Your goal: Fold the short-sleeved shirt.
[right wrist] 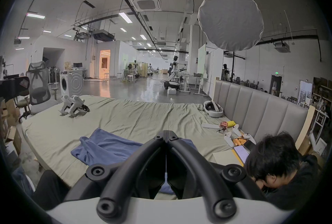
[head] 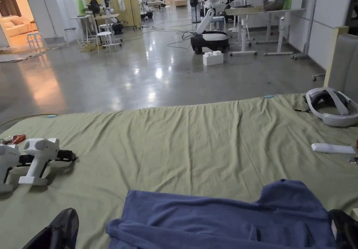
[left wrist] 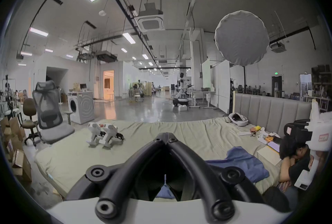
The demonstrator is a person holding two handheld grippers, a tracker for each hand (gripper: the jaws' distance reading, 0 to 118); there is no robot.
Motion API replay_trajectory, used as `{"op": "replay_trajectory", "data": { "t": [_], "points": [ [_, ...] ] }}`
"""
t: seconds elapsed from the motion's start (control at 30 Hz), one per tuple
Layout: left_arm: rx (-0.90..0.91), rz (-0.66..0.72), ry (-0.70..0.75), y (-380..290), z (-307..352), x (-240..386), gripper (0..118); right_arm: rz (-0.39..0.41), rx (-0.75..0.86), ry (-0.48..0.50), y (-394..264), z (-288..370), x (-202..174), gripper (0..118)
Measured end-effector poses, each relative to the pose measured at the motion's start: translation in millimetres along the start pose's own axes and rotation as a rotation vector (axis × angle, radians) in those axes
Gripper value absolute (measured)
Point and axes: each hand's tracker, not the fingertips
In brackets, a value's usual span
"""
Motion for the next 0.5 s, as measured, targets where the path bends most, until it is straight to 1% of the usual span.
{"op": "replay_trajectory", "data": {
  "t": [0.07,0.1,0.17,0.27,0.4,0.47,0.5],
  "points": [
    [0.014,-0.011,-0.021,-4.7,2.6,-1.2,1,0.004,0.007,-0.002,5.1,1.9,-1.3,3],
    [0.018,-0.032,0.001,-3.7,2.3,0.1,1,0.006,0.014,-0.01,5.6,2.4,-1.6,3],
    [0.008,-0.032,-0.009,-5.5,1.9,-1.1,1,0.004,0.014,-0.011,6.5,1.1,1.5,3],
    [-0.075,0.042,-0.033,-11.9,-9.1,-10.7,1,-0.032,-0.001,0.0,4.9,-2.6,5.1,3],
    [-0.268,0.114,-0.06,-50.7,-48.8,-32.8,1,-0.103,-0.065,0.027,-5.9,-9.6,9.0,3],
    [-0.47,0.184,-0.11,-87.2,-89.0,-49.5,1,-0.122,-0.109,0.036,-13.3,-14.3,10.6,3],
    [-0.518,0.21,-0.112,-104.1,-105.4,-55.3,1,-0.127,-0.124,0.042,-16.5,-16.2,11.4,3]
  ]
}}
